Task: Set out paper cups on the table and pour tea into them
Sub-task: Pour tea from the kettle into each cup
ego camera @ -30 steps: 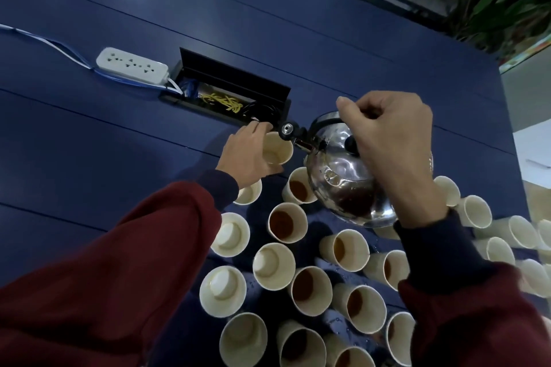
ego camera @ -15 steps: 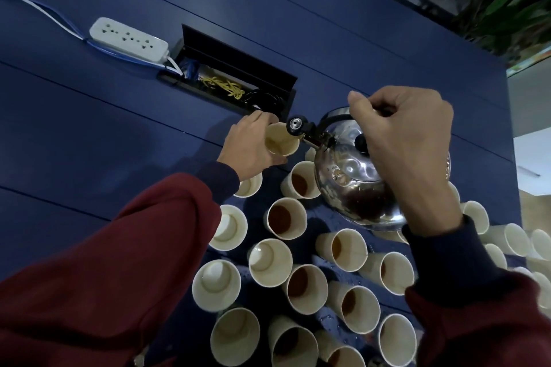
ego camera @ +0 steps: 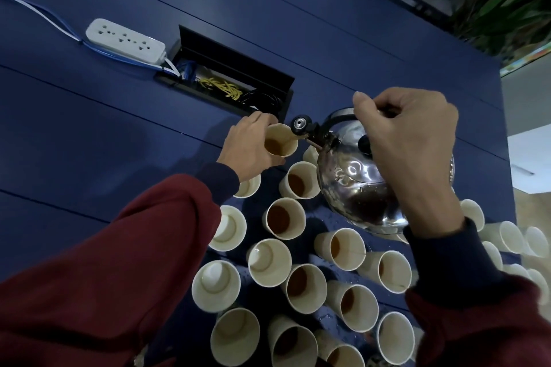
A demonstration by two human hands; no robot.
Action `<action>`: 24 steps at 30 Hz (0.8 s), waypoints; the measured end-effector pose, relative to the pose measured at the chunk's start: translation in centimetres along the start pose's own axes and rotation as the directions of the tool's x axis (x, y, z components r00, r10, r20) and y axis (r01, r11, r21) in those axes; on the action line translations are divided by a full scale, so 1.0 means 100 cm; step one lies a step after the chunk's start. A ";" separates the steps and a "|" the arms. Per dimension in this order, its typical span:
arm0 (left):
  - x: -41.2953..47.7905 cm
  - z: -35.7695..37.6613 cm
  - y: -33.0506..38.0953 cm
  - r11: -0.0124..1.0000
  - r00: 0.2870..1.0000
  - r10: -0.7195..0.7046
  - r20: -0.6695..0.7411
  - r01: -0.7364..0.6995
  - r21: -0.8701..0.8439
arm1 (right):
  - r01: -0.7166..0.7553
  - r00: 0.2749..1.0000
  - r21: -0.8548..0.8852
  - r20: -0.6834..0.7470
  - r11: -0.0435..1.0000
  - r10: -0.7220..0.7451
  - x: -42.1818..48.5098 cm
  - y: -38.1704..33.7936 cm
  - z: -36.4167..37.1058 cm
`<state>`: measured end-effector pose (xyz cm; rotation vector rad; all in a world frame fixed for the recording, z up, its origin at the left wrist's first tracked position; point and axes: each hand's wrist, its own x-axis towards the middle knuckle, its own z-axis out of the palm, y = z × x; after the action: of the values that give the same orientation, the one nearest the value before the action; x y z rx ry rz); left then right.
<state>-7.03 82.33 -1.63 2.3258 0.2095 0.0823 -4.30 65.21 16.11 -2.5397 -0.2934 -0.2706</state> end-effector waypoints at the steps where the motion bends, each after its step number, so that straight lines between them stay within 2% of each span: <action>1: 0.000 0.000 0.000 1.000 1.000 -0.004 -0.001 0.004 0.000 | -0.002 1.000 0.009 0.000 1.000 0.002 0.000 0.000 0.000; 4: -0.001 -0.002 0.000 1.000 1.000 -0.023 0.015 0.023 0.012 | -0.031 1.000 0.072 0.000 0.997 0.031 -0.002 0.000 -0.003; 8: -0.007 -0.006 0.000 0.996 0.995 -0.081 0.056 0.079 0.044 | -0.120 0.991 0.276 -0.027 0.954 0.132 -0.007 0.000 -0.010; 12: -0.024 -0.014 -0.003 0.990 0.992 -0.120 0.025 0.118 0.074 | -0.131 0.985 0.397 -0.050 0.908 0.164 -0.021 -0.006 -0.022; 17: -0.062 -0.023 -0.014 0.981 0.983 -0.179 0.028 0.176 0.085 | -0.116 0.991 0.372 -0.019 0.921 0.133 -0.040 -0.015 -0.026; 21: -0.089 -0.022 -0.015 0.966 0.982 -0.178 0.059 0.163 0.201 | -0.145 0.989 0.323 0.033 0.935 0.141 -0.056 -0.019 -0.024; 24: -0.097 -0.019 -0.016 0.960 0.985 -0.173 0.005 0.168 0.222 | -0.124 0.991 0.277 0.076 0.953 0.108 -0.067 -0.023 -0.024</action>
<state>-17.03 83.03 -1.41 2.5174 0.4253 -0.0582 -11.63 64.79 17.56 -2.2746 -0.1890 -0.0990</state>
